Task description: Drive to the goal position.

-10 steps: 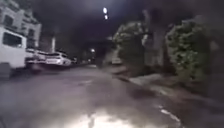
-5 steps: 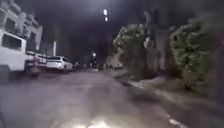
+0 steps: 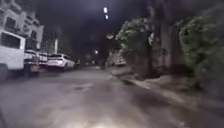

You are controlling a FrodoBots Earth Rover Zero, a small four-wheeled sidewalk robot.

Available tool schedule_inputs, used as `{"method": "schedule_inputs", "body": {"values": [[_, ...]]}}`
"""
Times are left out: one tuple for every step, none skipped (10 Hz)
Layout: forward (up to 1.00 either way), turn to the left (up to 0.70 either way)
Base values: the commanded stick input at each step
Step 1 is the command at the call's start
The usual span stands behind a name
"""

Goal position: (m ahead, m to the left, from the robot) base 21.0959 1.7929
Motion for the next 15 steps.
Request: {"method": "schedule_inputs", "body": {"values": [[0.50, 0.00], [0.50, 0.00], [0.50, 0.00], [0.50, 0.00], [0.50, 0.00], [0.50, 0.00], [0.50, 0.00], [0.50, 0.00], [0.50, 0.00], [0.50, 0.00], [0.50, 0.00], [0.50, 0.00], [0.50, 0.00], [0.50, 0.00], [0.50, 0.00]]}}
